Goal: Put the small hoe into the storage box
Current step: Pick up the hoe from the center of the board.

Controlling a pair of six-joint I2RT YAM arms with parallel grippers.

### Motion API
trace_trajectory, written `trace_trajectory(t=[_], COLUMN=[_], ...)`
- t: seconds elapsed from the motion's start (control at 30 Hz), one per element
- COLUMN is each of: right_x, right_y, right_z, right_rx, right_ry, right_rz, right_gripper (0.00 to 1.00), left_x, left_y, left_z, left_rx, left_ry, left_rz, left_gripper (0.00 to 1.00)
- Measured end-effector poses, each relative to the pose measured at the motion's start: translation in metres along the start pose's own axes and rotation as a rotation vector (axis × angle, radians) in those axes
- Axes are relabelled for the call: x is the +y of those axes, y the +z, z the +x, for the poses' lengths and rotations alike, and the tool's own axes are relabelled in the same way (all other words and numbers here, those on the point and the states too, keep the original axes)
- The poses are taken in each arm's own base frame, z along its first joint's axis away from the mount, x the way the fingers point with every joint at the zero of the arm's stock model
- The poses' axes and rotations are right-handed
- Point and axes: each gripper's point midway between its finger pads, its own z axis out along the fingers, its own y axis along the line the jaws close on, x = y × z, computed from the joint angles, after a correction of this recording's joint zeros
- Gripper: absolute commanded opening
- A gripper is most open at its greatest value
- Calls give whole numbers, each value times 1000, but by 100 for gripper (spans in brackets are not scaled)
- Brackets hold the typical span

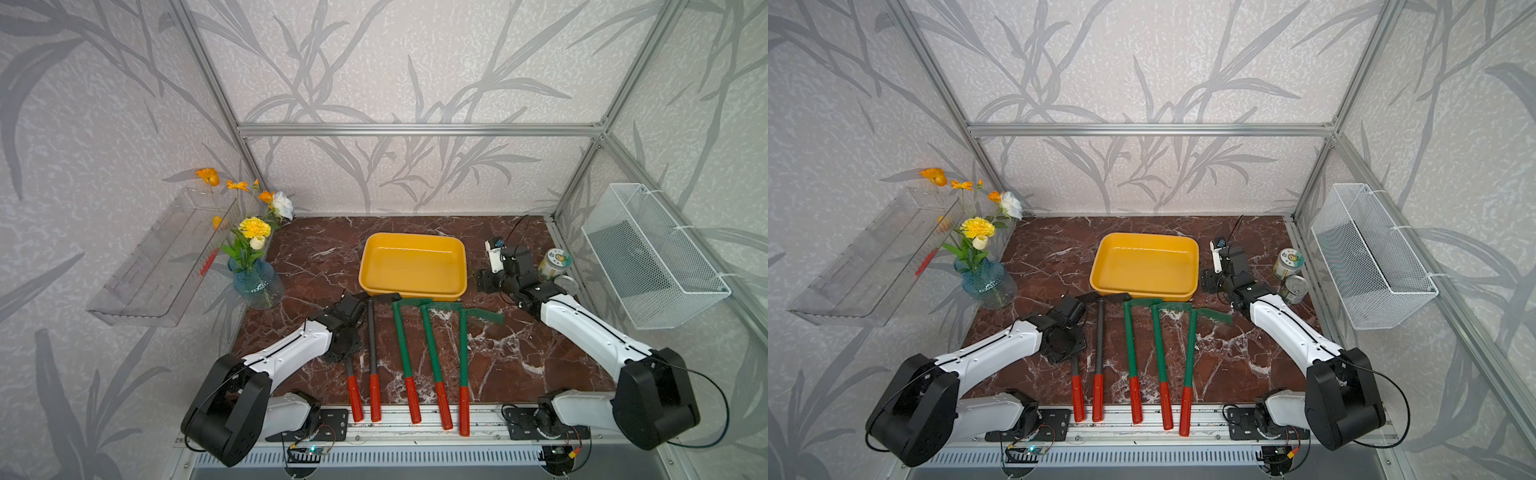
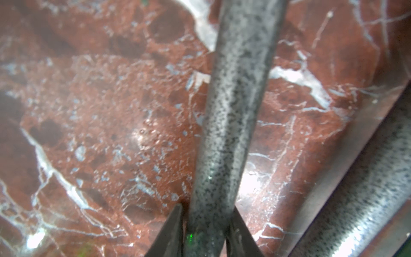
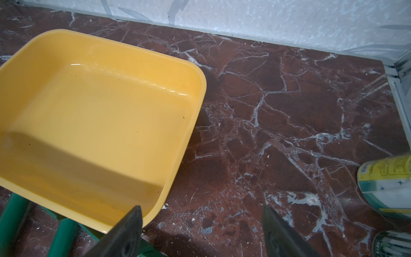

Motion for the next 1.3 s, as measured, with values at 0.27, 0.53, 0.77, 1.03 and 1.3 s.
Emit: trace_trajectory(t=[0.27, 0.53, 0.77, 1.03, 1.3], right_x=[0, 1, 3, 8, 11], right_y=[-1, 1, 1, 11, 11], right_z=[-1, 4, 5, 9, -4], right_rx=[-4, 3, 5, 61, 65], right_ry=[9, 11, 17, 44, 105], right_rz=[-1, -8, -18, -44, -97], right_gripper=[83, 83, 83, 82, 81], left_x=[-4, 15, 10, -25, -82], left_y=[-3, -29, -81, -176, -202], left_z=[-3, 8, -1, -58, -101], left_rx=[-16, 5, -50, -213, -228], left_ry=[-5, 23, 50, 243, 645], left_rz=[17, -27, 14, -3, -30], left_gripper=[0, 0, 0, 0, 0])
